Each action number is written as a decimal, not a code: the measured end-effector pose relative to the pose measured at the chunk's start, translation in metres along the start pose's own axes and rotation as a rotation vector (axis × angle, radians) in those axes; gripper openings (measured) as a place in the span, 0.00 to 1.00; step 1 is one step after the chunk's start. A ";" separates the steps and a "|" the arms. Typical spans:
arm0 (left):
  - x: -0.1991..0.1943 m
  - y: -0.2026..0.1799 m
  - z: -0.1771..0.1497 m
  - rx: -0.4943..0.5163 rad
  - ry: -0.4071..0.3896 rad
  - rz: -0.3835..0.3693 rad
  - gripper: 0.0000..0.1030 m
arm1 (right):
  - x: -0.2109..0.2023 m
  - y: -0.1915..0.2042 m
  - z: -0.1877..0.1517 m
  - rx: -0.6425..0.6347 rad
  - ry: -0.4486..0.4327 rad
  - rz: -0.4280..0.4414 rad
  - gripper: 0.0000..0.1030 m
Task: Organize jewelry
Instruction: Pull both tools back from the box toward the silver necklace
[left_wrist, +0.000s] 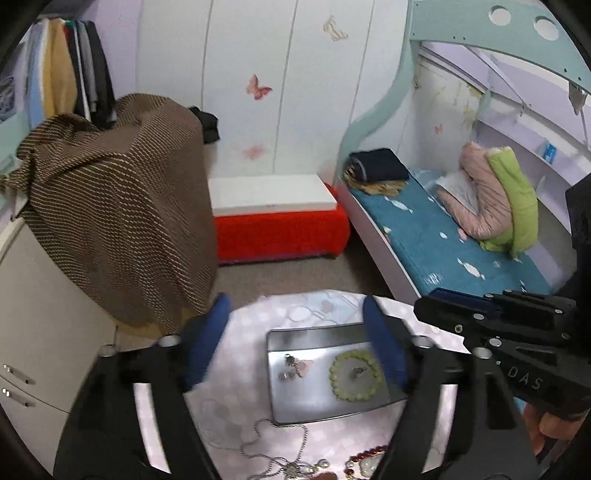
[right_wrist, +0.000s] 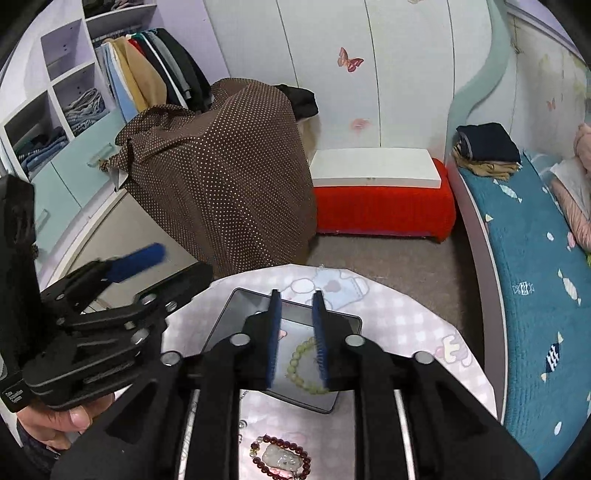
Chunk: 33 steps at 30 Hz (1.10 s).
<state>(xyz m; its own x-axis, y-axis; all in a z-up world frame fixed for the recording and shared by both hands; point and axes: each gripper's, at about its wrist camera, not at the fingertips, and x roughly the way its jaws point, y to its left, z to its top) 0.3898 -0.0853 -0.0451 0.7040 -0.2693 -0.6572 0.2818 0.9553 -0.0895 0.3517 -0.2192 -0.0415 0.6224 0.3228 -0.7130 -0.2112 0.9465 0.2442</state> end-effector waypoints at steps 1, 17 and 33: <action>-0.002 0.002 0.000 -0.004 -0.006 0.007 0.83 | -0.001 -0.001 0.000 0.006 -0.003 -0.002 0.27; -0.092 0.016 -0.022 -0.030 -0.153 0.122 0.94 | -0.054 0.002 -0.012 0.046 -0.159 -0.055 0.93; -0.199 0.005 -0.068 -0.034 -0.287 0.170 0.95 | -0.145 0.026 -0.068 0.022 -0.342 -0.123 0.93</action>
<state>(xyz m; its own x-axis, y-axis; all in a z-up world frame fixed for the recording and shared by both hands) 0.2071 -0.0185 0.0344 0.8951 -0.1245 -0.4281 0.1262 0.9917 -0.0246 0.2045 -0.2410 0.0239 0.8592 0.1840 -0.4774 -0.1054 0.9767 0.1867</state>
